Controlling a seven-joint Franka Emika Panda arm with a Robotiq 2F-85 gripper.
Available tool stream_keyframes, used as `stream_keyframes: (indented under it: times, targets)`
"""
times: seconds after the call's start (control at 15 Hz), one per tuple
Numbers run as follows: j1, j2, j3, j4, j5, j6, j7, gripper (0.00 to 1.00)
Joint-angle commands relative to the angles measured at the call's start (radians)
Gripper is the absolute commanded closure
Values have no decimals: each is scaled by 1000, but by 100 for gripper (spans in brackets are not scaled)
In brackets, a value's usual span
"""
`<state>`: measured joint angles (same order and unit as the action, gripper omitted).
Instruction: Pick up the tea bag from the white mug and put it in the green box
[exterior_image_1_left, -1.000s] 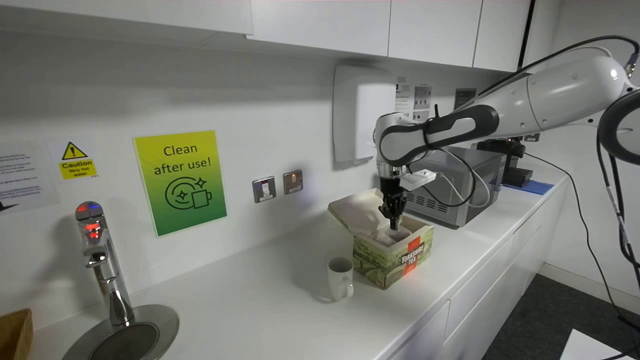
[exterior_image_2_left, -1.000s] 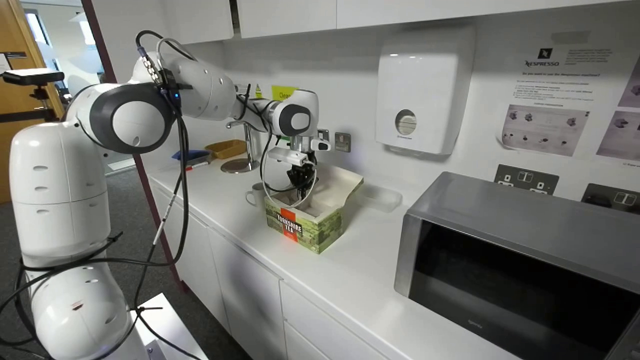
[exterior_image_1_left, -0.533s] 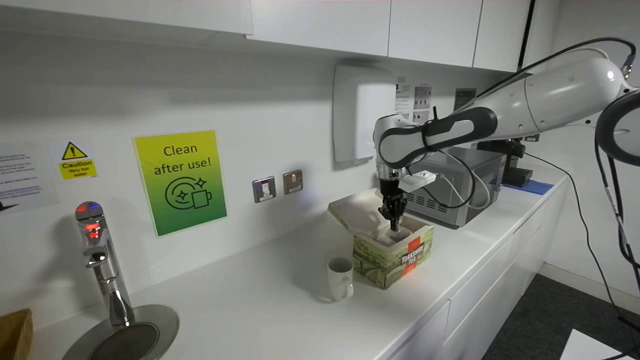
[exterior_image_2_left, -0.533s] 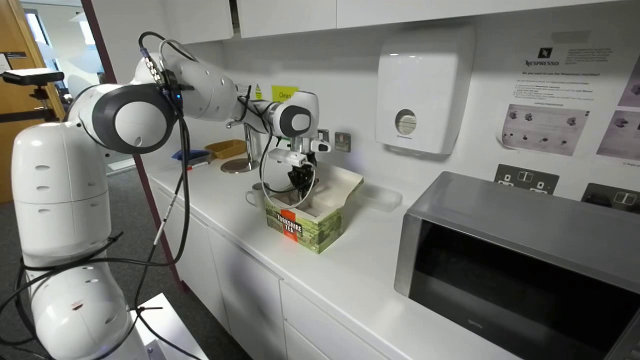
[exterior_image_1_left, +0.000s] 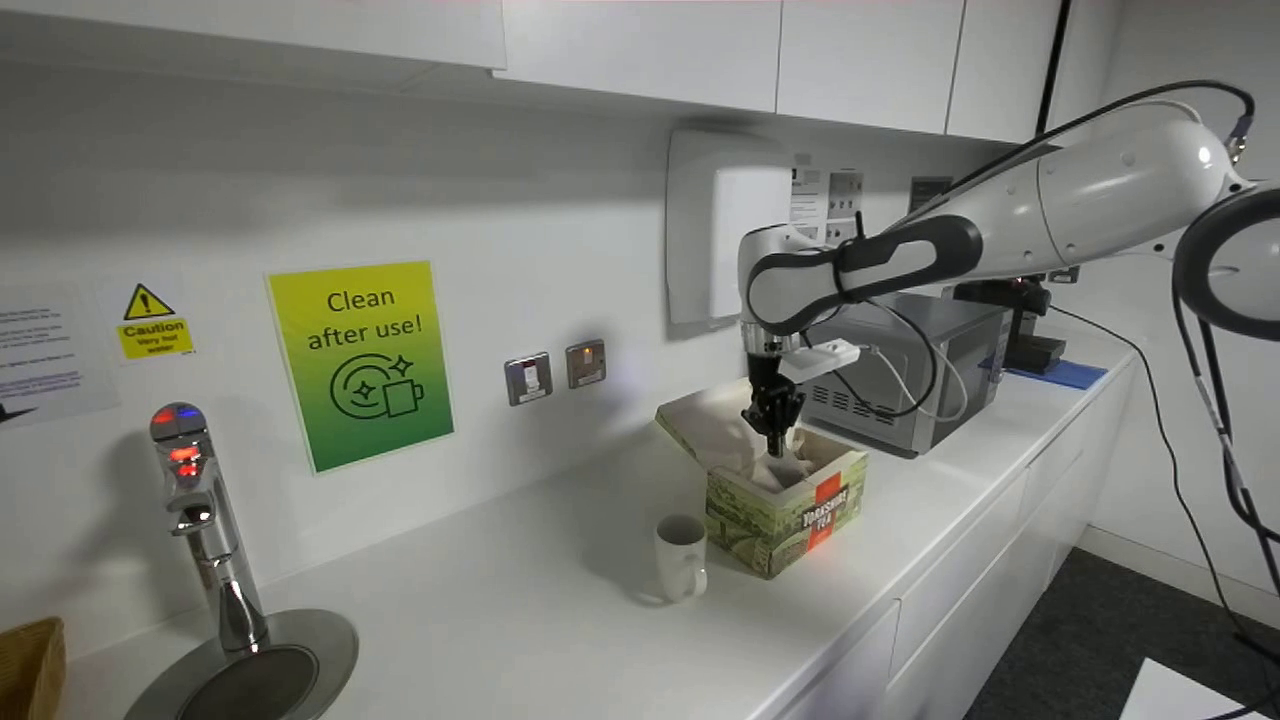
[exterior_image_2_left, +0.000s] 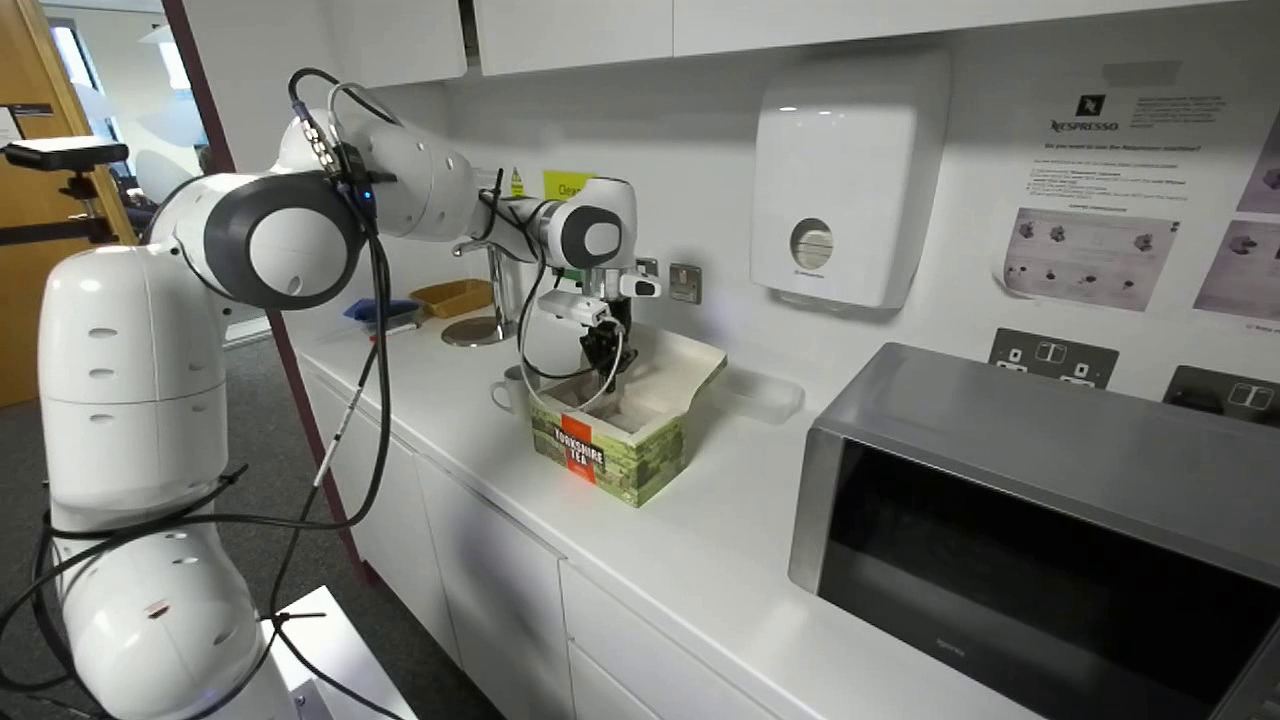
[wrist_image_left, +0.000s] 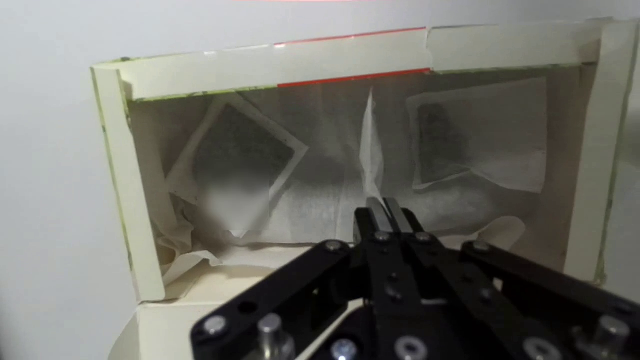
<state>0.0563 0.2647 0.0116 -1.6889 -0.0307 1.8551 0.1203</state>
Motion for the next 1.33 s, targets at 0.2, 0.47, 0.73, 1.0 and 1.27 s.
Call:
stream_keyframes:
  times: [0.2, 0.47, 0.73, 1.0, 1.27]
  targets:
    - [22, 56, 0, 77, -29, 1, 48, 74]
    - [21, 30, 2, 46, -18, 1, 32, 52]
    - [22, -35, 7, 1, -15, 6, 20, 22]
    - [56, -167, 38, -50, -42, 9, 19, 0]
    - [93, -300, 98, -85, -49, -7, 5, 0]
